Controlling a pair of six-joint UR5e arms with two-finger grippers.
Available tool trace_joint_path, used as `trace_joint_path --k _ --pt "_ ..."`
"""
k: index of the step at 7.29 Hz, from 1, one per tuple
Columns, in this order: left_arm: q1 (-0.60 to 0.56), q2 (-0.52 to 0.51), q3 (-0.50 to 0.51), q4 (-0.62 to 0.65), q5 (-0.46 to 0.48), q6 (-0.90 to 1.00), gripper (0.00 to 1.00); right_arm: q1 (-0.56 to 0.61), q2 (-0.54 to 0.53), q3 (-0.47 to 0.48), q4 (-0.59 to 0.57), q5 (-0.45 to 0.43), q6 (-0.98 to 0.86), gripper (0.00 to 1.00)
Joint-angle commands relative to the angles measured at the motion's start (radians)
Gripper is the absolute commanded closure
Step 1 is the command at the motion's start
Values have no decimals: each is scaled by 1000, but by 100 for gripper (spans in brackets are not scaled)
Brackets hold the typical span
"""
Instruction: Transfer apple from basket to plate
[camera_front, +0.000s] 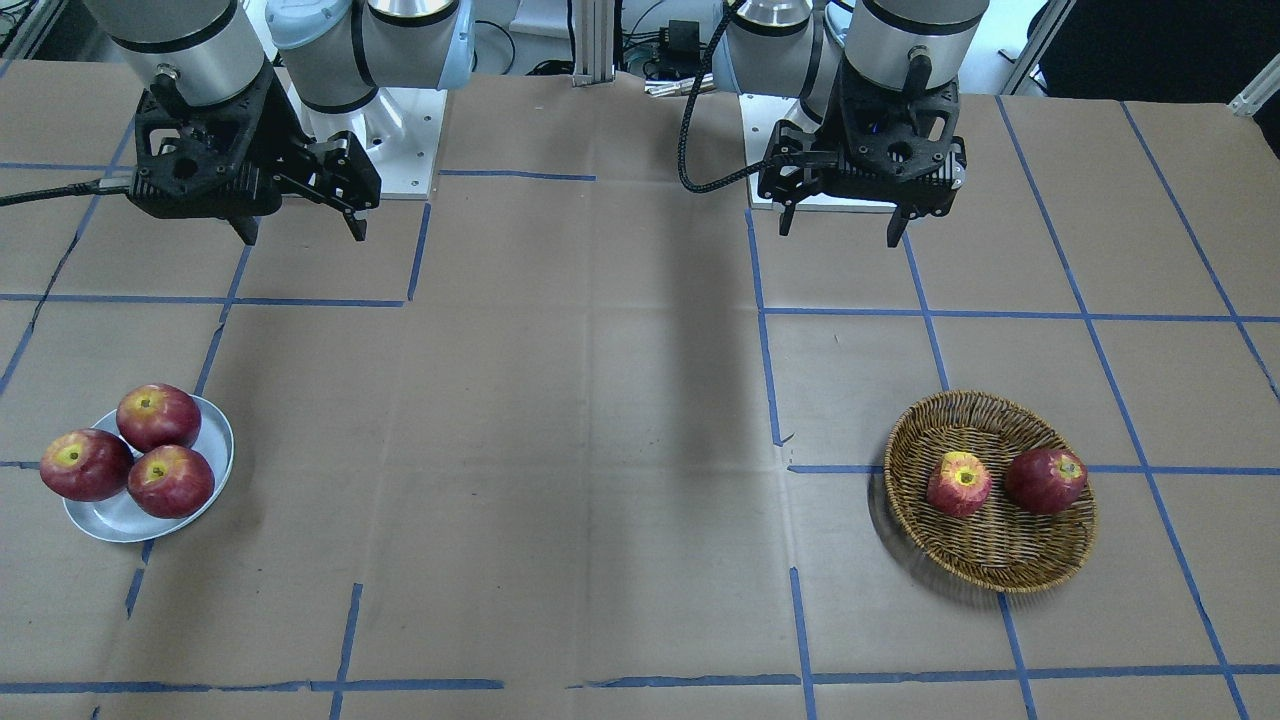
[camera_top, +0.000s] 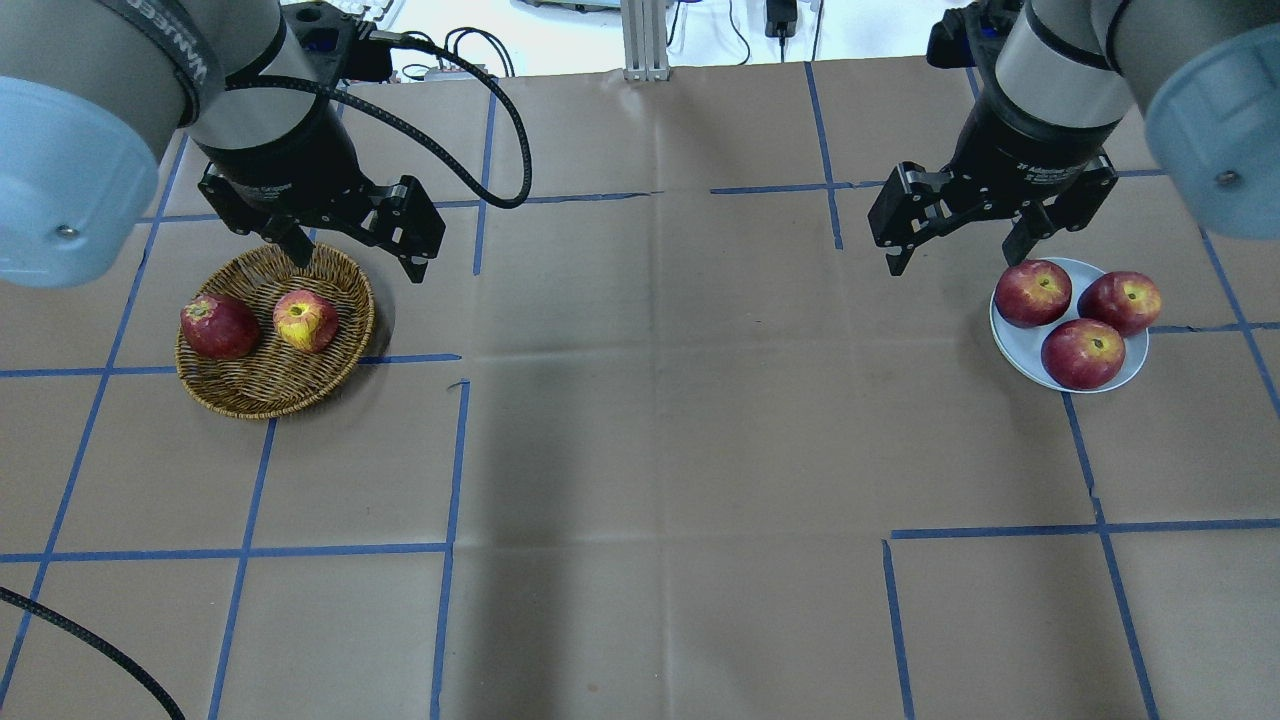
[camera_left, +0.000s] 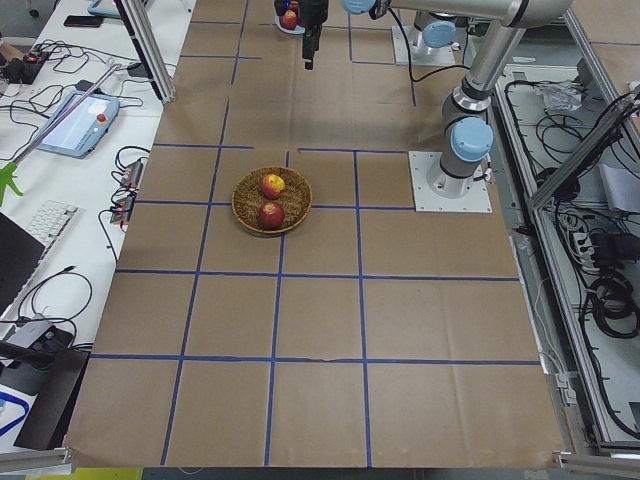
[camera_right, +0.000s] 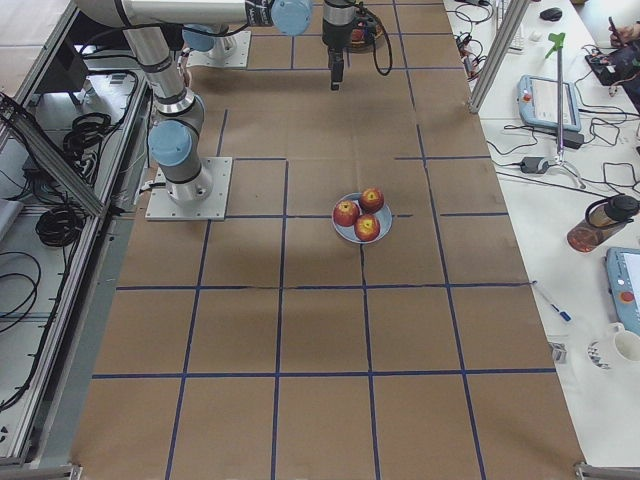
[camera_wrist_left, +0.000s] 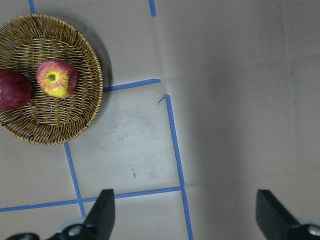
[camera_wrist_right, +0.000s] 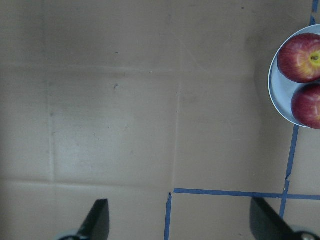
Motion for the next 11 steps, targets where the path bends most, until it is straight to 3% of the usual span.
trace_joint_path --k 1,7,9,11 --pt "0 0 -1 -1 0 2 1 -2 0 1 0 0 0 0" --pt "0 -7 -7 7 0 5 1 -2 2 1 -2 0 1 0" --pt "3 2 -51 14 0 56 1 -3 2 1 -2 0 1 0" --pt "35 2 -202 237 0 200 1 -5 2 3 -2 0 0 0"
